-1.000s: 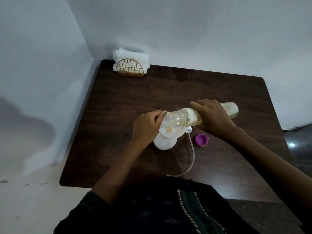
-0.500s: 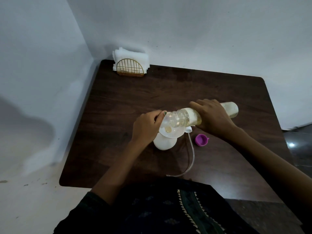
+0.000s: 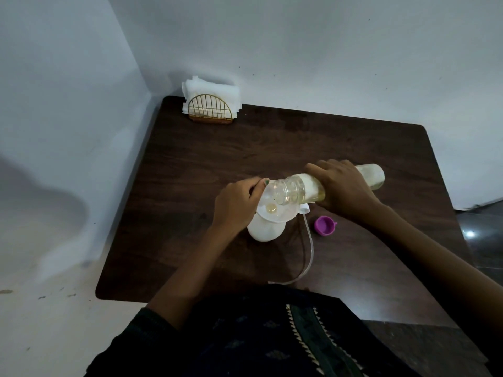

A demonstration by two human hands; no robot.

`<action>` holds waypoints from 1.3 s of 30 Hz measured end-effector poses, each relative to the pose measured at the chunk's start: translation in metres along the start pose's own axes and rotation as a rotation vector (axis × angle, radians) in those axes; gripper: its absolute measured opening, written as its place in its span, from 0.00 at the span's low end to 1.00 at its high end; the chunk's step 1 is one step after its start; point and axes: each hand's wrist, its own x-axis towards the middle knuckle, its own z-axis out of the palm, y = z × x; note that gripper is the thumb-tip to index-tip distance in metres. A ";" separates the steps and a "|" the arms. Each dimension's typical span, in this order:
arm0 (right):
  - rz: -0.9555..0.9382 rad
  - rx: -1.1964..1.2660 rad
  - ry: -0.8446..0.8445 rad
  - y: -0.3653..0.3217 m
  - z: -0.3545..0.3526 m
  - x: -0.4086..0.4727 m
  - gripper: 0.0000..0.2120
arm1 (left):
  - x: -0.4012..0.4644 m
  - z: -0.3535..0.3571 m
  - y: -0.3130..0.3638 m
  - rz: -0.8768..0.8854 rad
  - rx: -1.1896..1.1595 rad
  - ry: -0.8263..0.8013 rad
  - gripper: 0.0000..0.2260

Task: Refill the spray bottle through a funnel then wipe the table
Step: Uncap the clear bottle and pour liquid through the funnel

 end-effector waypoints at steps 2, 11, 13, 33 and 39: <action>-0.002 -0.002 0.001 0.001 -0.001 -0.001 0.20 | 0.000 0.001 0.002 0.000 0.001 -0.003 0.15; 0.003 -0.023 0.004 0.005 0.002 -0.001 0.22 | 0.001 0.004 0.001 -0.005 0.000 0.007 0.15; 0.000 -0.019 0.005 0.005 0.002 -0.001 0.21 | 0.001 0.005 0.000 -0.003 -0.006 0.005 0.15; -0.010 -0.013 0.005 0.008 0.005 -0.001 0.22 | 0.002 0.004 0.003 -0.008 -0.010 -0.003 0.14; -0.011 -0.017 0.038 0.006 0.004 -0.001 0.20 | 0.001 0.003 0.001 -0.009 -0.011 0.004 0.15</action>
